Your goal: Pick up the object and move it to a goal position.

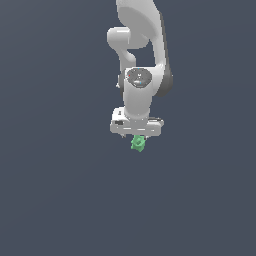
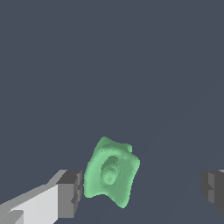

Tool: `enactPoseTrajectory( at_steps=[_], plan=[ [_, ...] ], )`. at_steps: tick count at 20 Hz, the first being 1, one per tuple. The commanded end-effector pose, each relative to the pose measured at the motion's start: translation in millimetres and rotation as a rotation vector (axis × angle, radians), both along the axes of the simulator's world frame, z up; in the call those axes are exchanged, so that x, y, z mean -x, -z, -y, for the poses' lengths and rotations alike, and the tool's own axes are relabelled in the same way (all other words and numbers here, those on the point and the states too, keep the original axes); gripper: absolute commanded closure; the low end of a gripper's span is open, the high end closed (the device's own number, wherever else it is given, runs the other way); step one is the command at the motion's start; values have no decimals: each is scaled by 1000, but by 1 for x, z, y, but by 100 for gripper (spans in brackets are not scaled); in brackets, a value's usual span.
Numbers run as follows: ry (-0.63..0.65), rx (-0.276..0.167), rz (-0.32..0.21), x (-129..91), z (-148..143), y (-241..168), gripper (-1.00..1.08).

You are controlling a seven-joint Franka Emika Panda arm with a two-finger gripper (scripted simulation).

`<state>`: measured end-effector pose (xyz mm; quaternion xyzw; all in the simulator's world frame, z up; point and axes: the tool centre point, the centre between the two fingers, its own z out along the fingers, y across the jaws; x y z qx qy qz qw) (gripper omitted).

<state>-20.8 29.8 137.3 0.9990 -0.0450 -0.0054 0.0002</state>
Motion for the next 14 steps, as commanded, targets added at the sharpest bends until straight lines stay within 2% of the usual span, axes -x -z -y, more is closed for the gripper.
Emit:
enactPoseTrajectory(
  at_steps=[1,14],
  plan=[
    [52,0,2,6,-5,8,-92],
    [263,1,9,31,-23,40,-92]
  ],
)
